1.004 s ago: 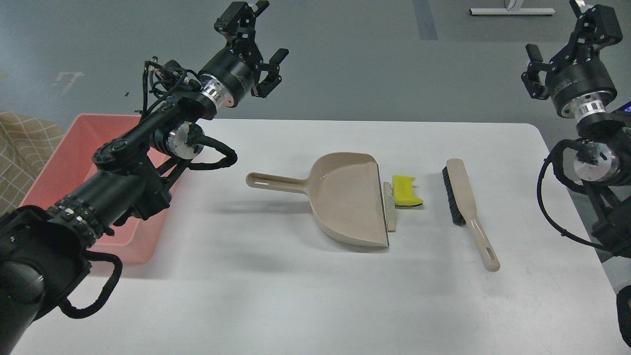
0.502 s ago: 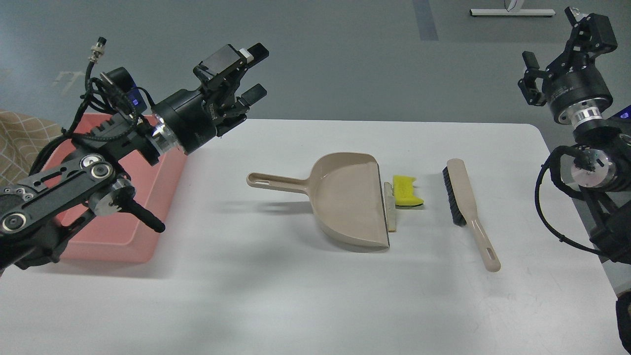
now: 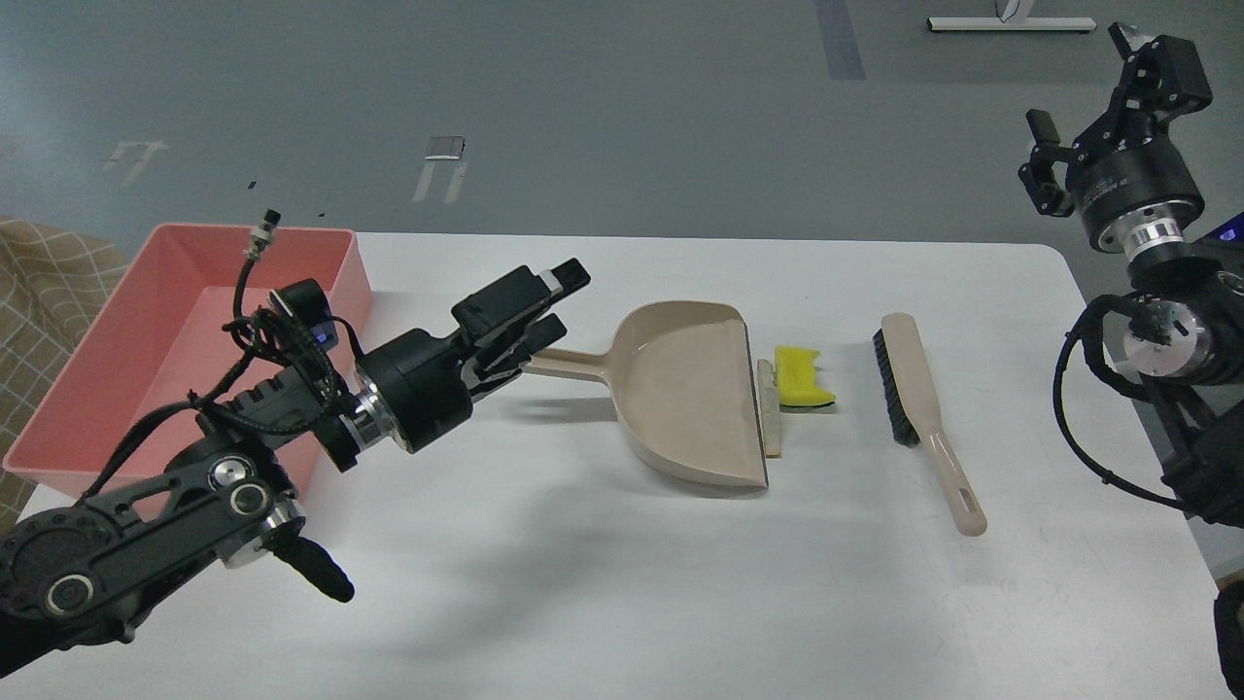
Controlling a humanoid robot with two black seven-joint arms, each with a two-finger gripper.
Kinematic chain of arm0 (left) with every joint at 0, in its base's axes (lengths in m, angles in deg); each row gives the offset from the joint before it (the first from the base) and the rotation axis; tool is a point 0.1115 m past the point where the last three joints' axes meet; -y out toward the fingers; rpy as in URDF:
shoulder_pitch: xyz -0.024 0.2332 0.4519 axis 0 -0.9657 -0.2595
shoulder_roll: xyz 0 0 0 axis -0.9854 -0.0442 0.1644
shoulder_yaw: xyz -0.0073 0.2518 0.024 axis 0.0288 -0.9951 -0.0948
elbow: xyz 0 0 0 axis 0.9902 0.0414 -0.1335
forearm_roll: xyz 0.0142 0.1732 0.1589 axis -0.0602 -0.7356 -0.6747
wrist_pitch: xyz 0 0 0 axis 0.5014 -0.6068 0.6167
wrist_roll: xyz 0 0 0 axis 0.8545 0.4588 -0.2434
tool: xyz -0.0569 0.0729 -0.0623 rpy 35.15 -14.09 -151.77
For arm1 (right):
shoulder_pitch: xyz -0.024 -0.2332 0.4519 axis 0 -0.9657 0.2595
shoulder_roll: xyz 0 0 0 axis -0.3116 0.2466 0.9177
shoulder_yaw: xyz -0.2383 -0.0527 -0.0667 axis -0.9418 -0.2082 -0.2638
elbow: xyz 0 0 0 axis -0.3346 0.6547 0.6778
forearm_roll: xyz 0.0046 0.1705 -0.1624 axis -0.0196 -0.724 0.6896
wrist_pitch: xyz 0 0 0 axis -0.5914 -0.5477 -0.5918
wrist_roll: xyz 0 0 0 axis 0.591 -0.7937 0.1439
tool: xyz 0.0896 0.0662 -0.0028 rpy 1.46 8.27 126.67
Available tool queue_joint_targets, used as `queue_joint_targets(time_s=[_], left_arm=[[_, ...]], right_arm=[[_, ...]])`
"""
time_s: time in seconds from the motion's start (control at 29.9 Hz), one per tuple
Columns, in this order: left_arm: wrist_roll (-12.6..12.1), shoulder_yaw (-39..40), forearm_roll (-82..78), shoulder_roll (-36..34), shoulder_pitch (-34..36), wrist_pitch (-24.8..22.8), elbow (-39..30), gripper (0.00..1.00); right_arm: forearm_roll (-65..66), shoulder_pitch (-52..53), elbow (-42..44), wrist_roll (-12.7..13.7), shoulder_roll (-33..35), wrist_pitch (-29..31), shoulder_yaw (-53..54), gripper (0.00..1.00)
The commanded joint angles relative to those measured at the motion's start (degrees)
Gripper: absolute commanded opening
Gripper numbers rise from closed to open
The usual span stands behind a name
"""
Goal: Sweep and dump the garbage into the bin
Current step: 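Reach the left gripper to the dustpan handle and grasp it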
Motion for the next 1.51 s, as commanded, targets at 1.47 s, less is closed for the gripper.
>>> queue_joint_targets(time_s=[1.47], left_arm=[[0.3,-3.2,-1.3,14.0,3.5,8.4,28.1,0.92]], right_arm=[[0.1,-0.6,0.2,-0.1,0.0,0.0,-0.1,1.0]])
